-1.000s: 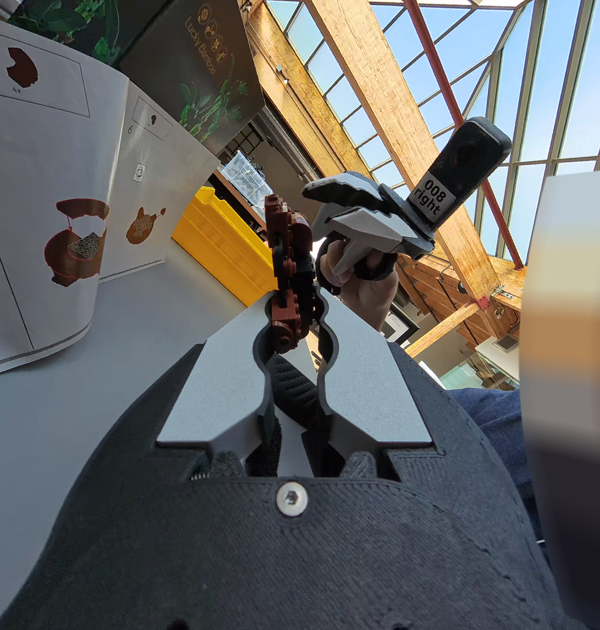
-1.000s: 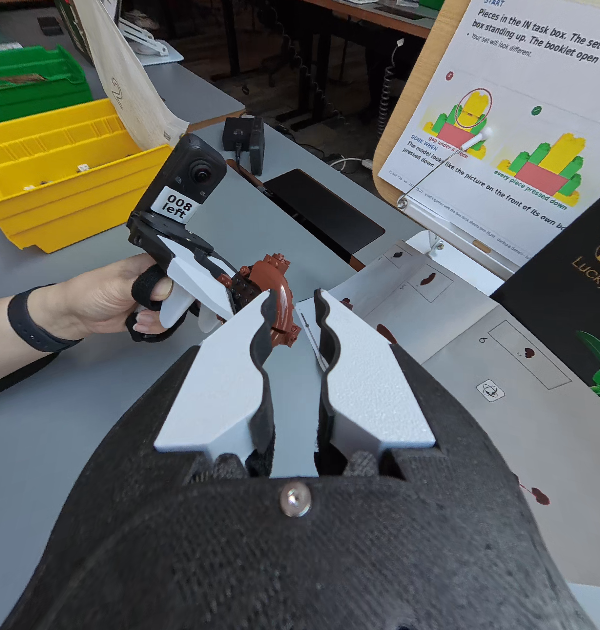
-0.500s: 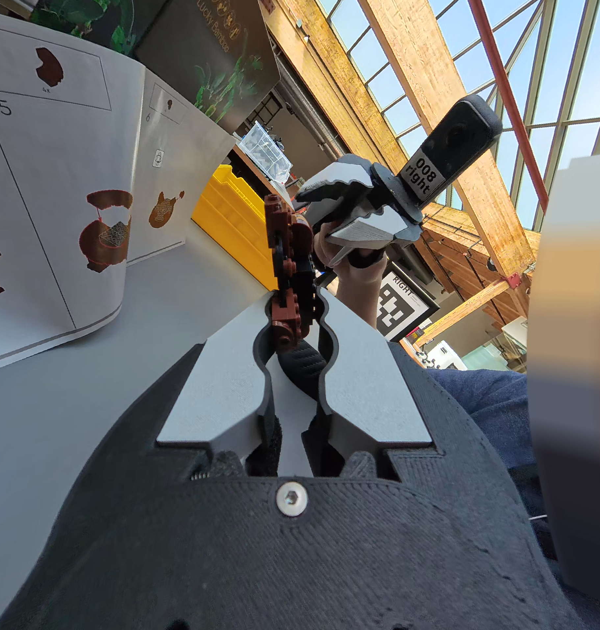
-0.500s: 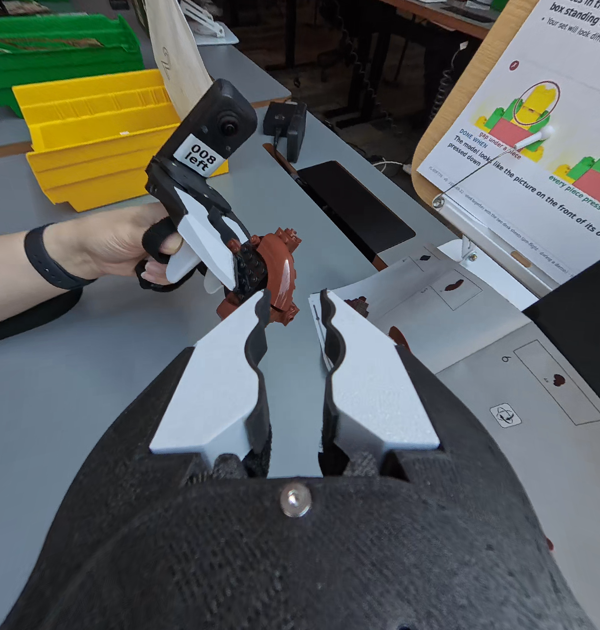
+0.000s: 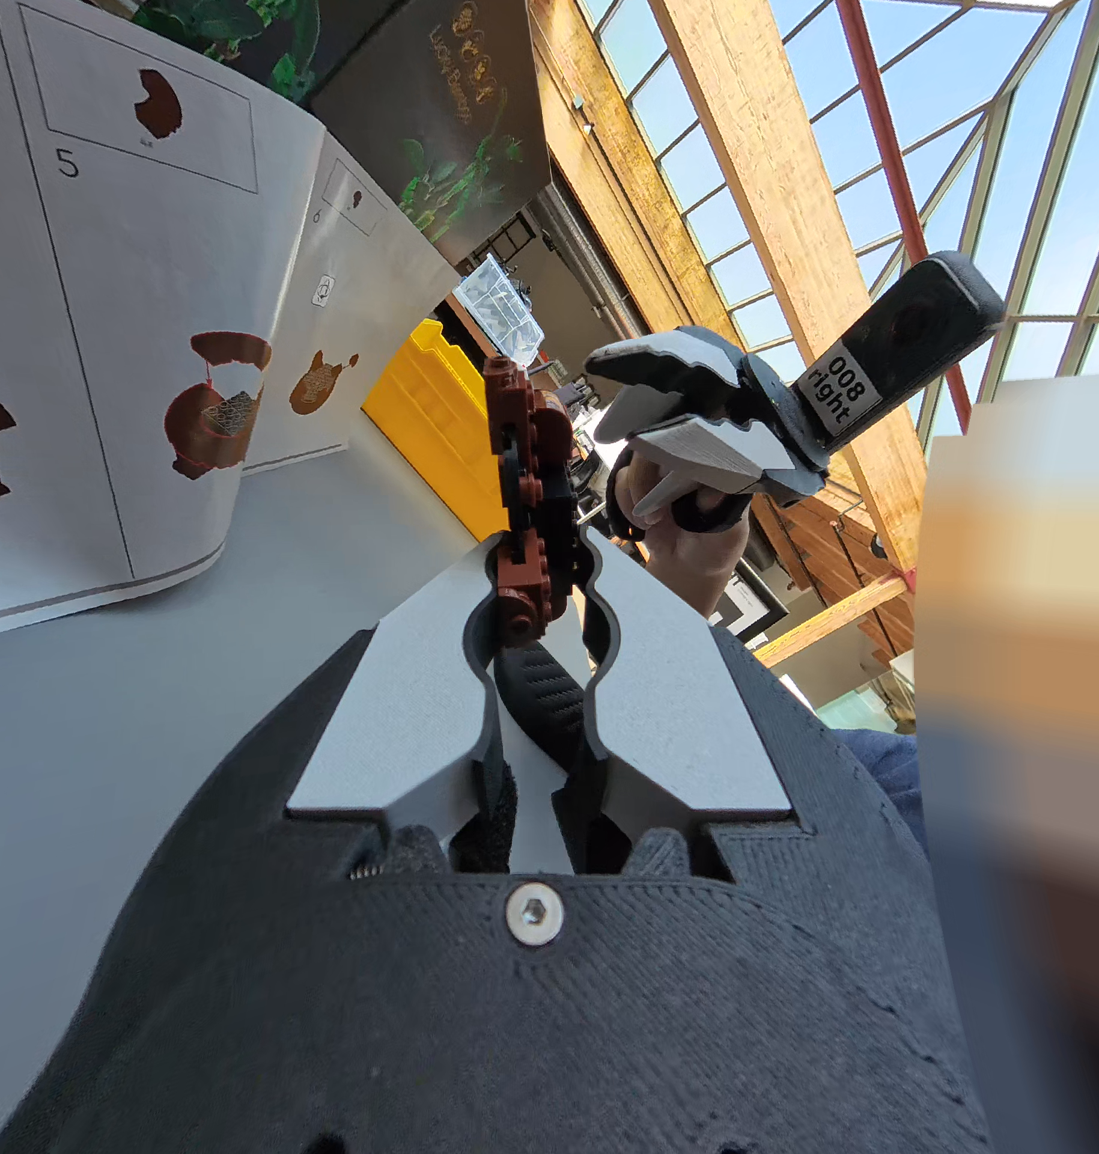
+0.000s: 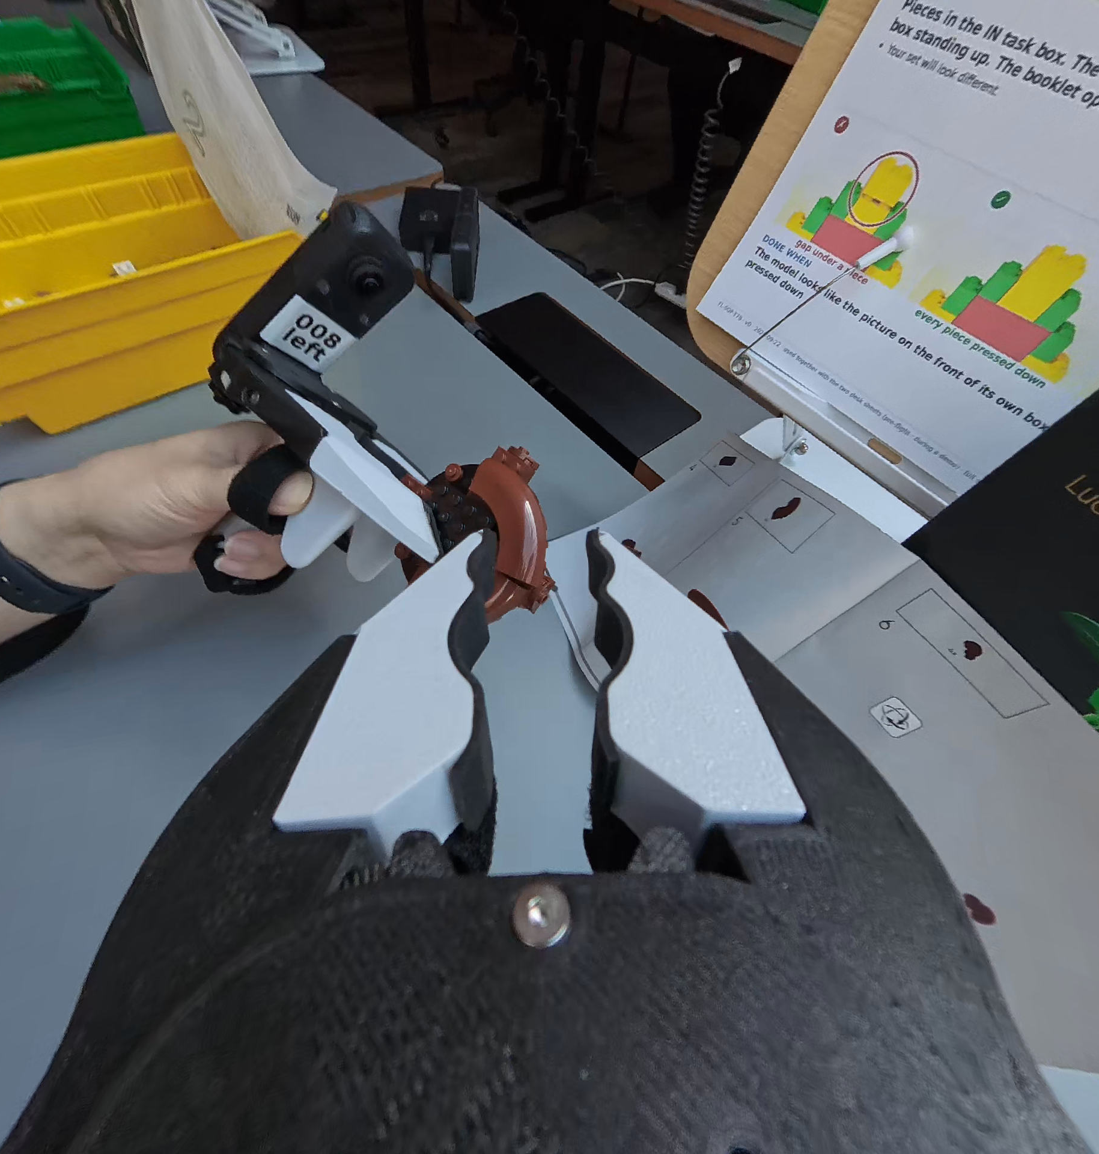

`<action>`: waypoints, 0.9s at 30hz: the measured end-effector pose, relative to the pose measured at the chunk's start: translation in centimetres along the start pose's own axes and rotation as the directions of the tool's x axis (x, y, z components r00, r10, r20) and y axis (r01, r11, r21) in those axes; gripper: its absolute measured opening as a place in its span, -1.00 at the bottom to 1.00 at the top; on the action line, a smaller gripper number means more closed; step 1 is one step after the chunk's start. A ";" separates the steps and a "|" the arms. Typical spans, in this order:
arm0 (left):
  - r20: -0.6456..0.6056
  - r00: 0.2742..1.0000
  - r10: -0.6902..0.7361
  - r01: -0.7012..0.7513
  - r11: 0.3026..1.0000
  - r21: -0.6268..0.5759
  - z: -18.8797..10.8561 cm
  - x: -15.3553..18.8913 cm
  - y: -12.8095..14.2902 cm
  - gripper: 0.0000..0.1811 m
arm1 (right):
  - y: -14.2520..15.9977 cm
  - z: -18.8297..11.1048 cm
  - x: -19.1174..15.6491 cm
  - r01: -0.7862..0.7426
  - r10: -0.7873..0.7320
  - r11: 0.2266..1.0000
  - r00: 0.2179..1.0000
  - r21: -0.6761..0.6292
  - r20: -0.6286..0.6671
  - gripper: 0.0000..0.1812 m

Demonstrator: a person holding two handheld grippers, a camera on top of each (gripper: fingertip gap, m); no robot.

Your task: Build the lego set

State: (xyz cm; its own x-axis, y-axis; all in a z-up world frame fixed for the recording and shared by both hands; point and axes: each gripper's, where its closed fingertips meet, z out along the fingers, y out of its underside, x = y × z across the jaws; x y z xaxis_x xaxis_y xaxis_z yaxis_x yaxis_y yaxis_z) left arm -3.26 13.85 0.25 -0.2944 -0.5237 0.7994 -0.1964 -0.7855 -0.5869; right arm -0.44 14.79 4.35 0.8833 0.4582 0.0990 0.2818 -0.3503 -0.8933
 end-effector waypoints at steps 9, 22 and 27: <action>-0.038 0.998 -0.054 0.055 0.998 0.036 -1.4 1.2 -1.3 -0.81 | 0.5 0.6 0.4 -0.203 0.189 0.978 0.964 0.055 0.187 -0.65; -0.114 0.963 -0.246 0.249 0.968 0.017 -3.6 2.0 -1.9 -0.81 | 0.8 0.3 -0.5 -0.411 0.331 0.910 0.799 0.054 0.502 -0.54; -0.108 0.958 -0.265 0.264 0.964 -0.028 -3.3 3.4 -2.1 -0.81 | 1.2 0.2 -0.2 -0.167 0.096 0.973 0.919 0.156 0.383 -0.49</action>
State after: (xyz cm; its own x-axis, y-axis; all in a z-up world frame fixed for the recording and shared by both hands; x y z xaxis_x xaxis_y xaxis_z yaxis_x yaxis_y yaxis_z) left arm -6.91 14.82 3.79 -0.3312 -0.2577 0.9077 -0.2933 -0.8862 -0.3586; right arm -0.35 14.42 3.16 0.6951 0.7002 -0.1629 0.0681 -0.2897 -0.9547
